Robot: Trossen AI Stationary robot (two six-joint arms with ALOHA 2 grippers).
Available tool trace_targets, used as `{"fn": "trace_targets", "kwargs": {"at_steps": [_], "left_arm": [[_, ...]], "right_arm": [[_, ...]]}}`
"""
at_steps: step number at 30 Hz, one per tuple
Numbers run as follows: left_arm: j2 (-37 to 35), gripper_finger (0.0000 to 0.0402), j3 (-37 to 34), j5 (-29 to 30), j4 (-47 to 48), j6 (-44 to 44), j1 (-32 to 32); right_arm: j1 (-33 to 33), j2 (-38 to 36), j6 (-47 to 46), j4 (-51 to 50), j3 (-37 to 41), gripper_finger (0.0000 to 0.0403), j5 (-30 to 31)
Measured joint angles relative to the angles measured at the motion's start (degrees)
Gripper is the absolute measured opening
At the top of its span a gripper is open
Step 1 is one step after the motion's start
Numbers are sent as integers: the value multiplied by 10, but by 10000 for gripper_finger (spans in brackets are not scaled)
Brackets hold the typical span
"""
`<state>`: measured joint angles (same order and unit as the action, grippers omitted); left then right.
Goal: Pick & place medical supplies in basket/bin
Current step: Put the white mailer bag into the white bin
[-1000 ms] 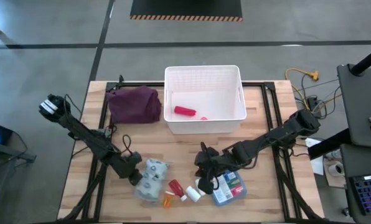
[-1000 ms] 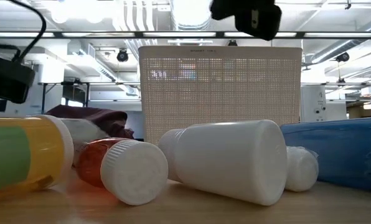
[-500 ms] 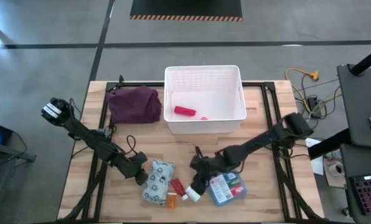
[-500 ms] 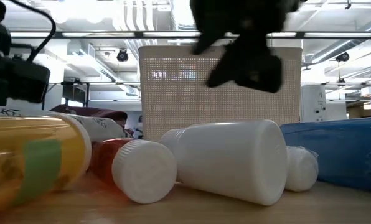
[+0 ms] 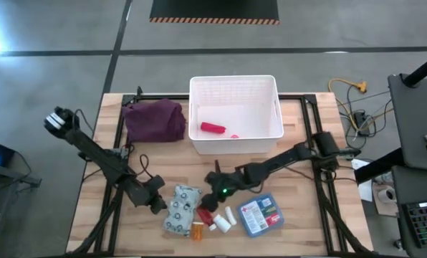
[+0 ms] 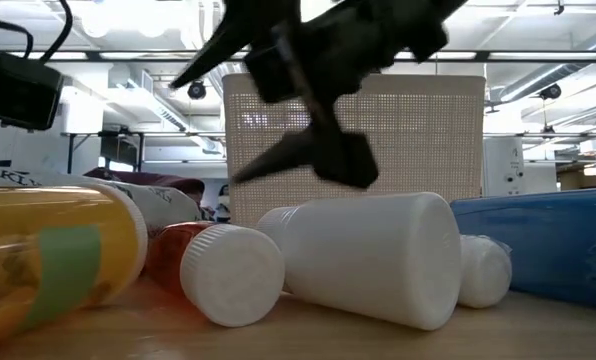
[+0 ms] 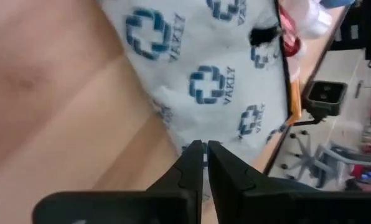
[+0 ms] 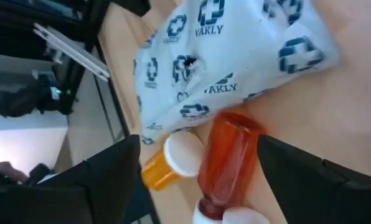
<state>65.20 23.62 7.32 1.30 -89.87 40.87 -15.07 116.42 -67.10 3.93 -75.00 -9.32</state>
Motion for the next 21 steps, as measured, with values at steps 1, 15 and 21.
{"fn": "trace_targets", "kwargs": {"at_steps": [1, 15, 21], "left_arm": [[10, 5, 0, 0, -21, -2, 0], [145, 5, 21, -43, -64, 6, -2], [161, 5, 16, -39, -64, 8, -4]], "right_arm": [[0, 15, 2, 0, -13, 316, -1], [20, 140, 38, -55, -175, 316, -76], [19, 116, 108, -170, -202, 334, -105]]}}
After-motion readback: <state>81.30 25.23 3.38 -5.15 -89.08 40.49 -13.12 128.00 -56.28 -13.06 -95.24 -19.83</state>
